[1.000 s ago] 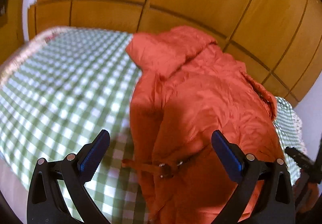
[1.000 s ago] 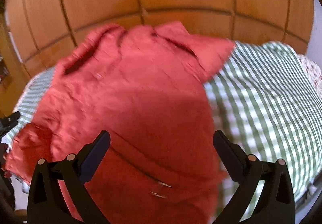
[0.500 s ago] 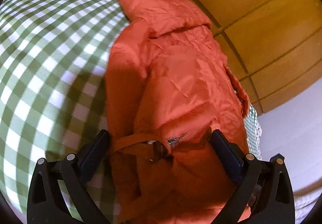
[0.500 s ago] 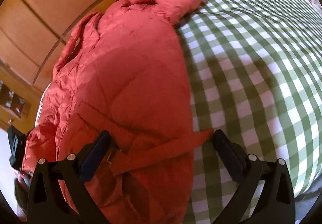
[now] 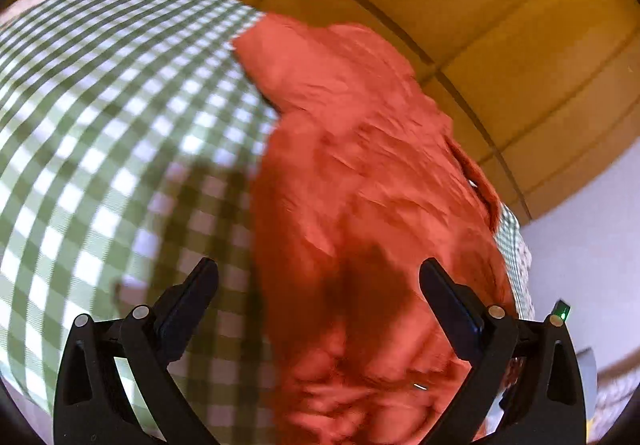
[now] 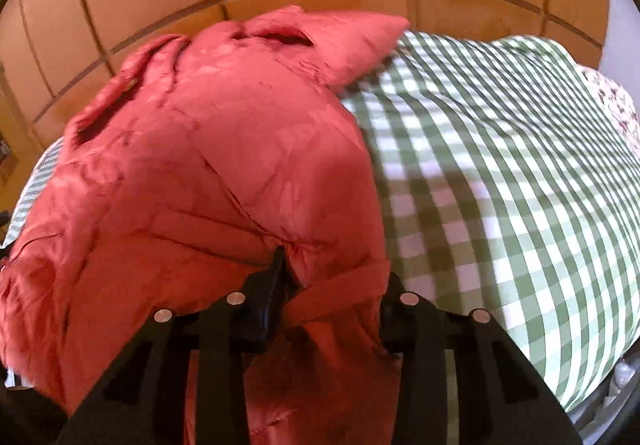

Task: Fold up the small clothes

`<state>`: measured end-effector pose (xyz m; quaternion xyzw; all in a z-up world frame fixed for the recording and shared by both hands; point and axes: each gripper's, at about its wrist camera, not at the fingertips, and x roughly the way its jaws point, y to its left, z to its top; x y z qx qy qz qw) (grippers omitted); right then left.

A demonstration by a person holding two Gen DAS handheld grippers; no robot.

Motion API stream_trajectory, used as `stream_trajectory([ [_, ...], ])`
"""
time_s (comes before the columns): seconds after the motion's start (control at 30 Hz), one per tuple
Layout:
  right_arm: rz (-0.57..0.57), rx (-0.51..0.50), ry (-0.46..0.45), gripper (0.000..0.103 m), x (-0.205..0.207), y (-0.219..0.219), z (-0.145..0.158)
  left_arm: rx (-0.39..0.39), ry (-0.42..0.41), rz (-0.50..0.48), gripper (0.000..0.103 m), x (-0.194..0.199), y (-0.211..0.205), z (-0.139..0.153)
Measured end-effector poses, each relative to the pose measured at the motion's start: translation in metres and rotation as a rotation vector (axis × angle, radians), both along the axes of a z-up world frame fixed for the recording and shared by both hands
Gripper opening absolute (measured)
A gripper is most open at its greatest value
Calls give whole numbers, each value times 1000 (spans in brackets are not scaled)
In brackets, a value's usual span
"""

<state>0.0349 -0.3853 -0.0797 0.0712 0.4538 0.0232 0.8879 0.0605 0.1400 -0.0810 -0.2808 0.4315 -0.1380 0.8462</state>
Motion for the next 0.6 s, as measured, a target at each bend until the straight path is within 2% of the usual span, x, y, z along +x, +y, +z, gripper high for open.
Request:
stream_trajectory([
  [0.03, 7, 0, -3, 40, 1, -1, 0, 1, 16, -3, 99, 1, 0, -5],
  [0.1, -12, -36, -5, 61, -1, -2, 8, -6, 51, -53, 99, 4, -11, -16],
  [0.13, -30, -57, -36, 68, -5, -4, 18, 0, 50, -71, 99, 2, -17, -19],
  [0.2, -76, -77, -121, 74, -14, -11, 42, 49, 19, -116, 99, -3, -35, -18],
  [0.27, -126, -78, -226, 95, -15, -15, 69, 97, 1, -133, 99, -3, -49, -18],
  [0.3, -122, -63, -259, 98, -11, -14, 78, 111, -2, -121, 98, -4, -54, -21],
  [0.4, -34, -51, -255, 100, 22, 5, 86, 139, 3, -117, 64, -1, -58, -20],
  [0.43, -2, -49, -266, 101, 31, 10, 85, 136, 3, -121, 43, 0, -57, -17],
  [0.47, 49, -37, -279, 101, 41, 17, 83, 141, -3, -114, 31, 1, -54, -12],
  [0.53, 161, -14, -269, 101, 68, 36, 71, 162, -16, -108, 21, 0, -55, -8],
  [0.6, 235, -108, -213, 101, 98, 61, 52, 203, -28, -105, 15, 2, -52, -1],
])
